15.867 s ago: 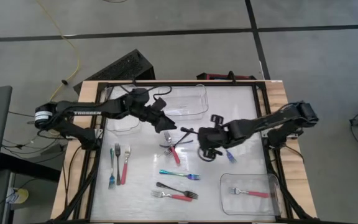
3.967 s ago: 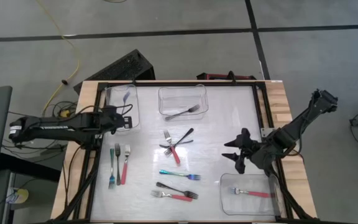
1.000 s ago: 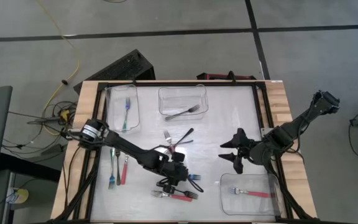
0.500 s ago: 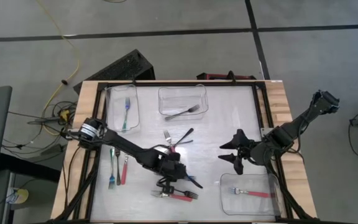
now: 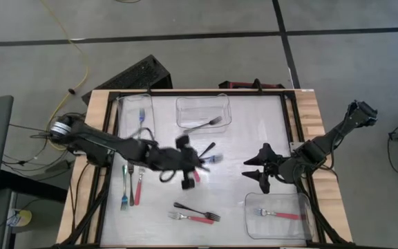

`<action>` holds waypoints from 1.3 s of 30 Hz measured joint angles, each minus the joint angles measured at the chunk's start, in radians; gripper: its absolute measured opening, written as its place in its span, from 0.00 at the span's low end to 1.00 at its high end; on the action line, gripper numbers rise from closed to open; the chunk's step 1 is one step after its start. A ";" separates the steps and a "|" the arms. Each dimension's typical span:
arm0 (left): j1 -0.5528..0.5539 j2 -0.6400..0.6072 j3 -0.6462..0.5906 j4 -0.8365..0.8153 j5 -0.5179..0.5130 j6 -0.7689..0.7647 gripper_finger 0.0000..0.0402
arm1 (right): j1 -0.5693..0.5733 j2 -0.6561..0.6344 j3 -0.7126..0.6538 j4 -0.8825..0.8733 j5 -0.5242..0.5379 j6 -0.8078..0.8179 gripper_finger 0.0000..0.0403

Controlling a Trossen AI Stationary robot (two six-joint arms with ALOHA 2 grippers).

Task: Sort silverware by color (type)
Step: Put the purple fork into the top left transparent bin

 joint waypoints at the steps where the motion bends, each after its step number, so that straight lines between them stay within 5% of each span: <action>1: 0.005 -0.027 0.001 -0.004 -0.028 -0.010 0.00 | 0.000 0.000 0.000 0.000 0.001 0.000 0.59; 11: 0.069 -0.255 0.001 -0.233 -0.217 -0.168 0.00 | 0.000 0.000 0.000 0.002 0.019 0.000 0.59; 28: 0.120 -0.446 0.002 -0.979 -0.441 -0.845 0.00 | 0.000 0.000 0.000 0.003 0.022 -0.003 0.59; 39: 0.120 -0.471 -0.103 -1.075 -0.461 -1.123 0.00 | 0.000 0.000 0.000 0.003 0.025 -0.003 0.59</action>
